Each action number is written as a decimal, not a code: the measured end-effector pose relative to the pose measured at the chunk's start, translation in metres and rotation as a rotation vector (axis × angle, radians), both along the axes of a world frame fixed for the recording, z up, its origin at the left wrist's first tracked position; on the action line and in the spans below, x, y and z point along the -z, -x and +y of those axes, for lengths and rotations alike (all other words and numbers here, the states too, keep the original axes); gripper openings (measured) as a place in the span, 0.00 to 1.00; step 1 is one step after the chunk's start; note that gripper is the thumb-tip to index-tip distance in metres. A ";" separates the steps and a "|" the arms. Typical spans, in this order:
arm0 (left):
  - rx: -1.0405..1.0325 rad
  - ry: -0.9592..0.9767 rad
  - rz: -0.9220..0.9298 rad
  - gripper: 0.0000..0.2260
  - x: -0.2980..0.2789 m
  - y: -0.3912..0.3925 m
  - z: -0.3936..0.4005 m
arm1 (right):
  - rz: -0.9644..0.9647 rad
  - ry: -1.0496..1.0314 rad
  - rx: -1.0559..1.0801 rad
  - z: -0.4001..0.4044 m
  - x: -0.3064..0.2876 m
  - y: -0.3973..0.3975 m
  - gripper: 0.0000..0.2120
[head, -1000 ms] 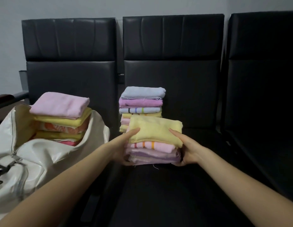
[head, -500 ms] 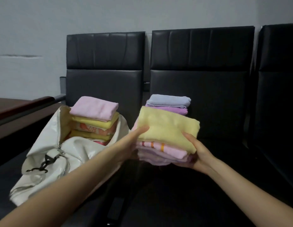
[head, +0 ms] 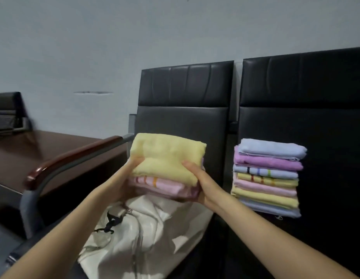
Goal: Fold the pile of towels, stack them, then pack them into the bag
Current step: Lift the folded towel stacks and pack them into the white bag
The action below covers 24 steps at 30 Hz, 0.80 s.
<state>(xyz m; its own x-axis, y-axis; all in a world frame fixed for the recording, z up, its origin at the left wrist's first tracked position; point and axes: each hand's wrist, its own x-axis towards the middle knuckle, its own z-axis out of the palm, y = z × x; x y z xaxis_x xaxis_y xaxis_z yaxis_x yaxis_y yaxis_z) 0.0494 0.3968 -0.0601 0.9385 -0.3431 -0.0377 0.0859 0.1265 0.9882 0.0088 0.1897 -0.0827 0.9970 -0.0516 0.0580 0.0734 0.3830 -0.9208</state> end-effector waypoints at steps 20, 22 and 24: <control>0.096 -0.280 -0.048 0.25 -0.088 0.004 -0.026 | 0.028 -0.115 -0.064 -0.032 -0.062 0.010 0.16; 0.070 -0.314 -0.035 0.24 -0.095 0.006 -0.027 | 0.056 -0.107 -0.057 -0.035 -0.069 0.013 0.17; 0.041 -0.350 -0.002 0.31 -0.099 0.006 -0.021 | 0.083 -0.087 -0.086 -0.035 -0.072 0.013 0.19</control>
<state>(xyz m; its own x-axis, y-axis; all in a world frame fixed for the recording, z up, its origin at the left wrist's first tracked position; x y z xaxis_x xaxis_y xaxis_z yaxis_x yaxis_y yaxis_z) 0.0434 0.3760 0.0391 0.9246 -0.3468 -0.1576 0.0815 -0.2239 0.9712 -0.0039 0.1551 -0.0106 0.9991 0.0333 -0.0255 -0.0381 0.4636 -0.8852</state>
